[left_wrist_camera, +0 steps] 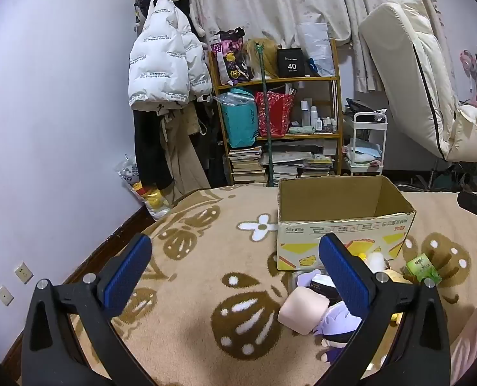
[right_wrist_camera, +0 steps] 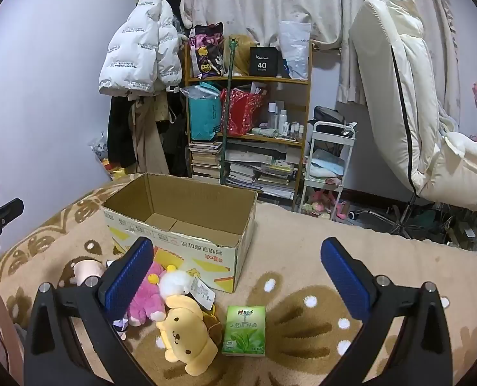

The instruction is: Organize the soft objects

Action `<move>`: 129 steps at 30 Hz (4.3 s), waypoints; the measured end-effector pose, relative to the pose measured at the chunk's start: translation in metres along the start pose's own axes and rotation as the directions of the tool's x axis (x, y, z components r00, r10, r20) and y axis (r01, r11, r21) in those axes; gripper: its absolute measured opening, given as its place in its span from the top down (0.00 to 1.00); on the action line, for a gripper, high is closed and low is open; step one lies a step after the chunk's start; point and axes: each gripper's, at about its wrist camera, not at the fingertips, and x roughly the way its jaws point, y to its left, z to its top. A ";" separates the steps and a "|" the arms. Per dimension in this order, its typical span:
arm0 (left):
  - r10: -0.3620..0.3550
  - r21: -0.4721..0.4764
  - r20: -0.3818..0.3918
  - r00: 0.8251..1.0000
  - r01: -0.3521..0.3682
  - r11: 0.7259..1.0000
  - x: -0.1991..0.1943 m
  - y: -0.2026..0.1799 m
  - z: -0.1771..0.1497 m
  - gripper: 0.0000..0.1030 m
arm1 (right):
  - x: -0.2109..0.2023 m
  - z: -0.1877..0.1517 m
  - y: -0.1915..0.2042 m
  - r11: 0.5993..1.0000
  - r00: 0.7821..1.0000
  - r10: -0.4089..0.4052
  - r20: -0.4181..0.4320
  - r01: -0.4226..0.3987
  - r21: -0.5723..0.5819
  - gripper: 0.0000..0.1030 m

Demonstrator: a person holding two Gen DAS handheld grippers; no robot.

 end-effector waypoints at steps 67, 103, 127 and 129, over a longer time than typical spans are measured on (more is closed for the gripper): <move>0.002 0.002 -0.003 1.000 -0.002 1.000 -0.001 0.001 0.000 0.00 | 0.001 -0.002 -0.006 0.999 1.000 0.011 -0.003 -0.011 0.033 0.00; 0.004 0.000 -0.007 1.000 -0.004 1.000 -0.001 0.008 0.000 0.00 | 0.003 -0.004 -0.004 0.999 1.000 0.010 -0.006 -0.010 0.033 0.00; -0.033 0.012 -0.203 0.979 0.036 0.999 0.041 -0.002 -0.006 0.00 | 0.045 -0.022 -0.003 0.999 0.985 -0.002 -0.172 0.010 0.046 0.00; -0.039 0.021 -0.228 0.973 0.045 0.999 0.048 -0.006 -0.007 0.00 | 0.052 -0.025 -0.007 0.998 0.978 0.000 -0.208 0.013 0.064 0.00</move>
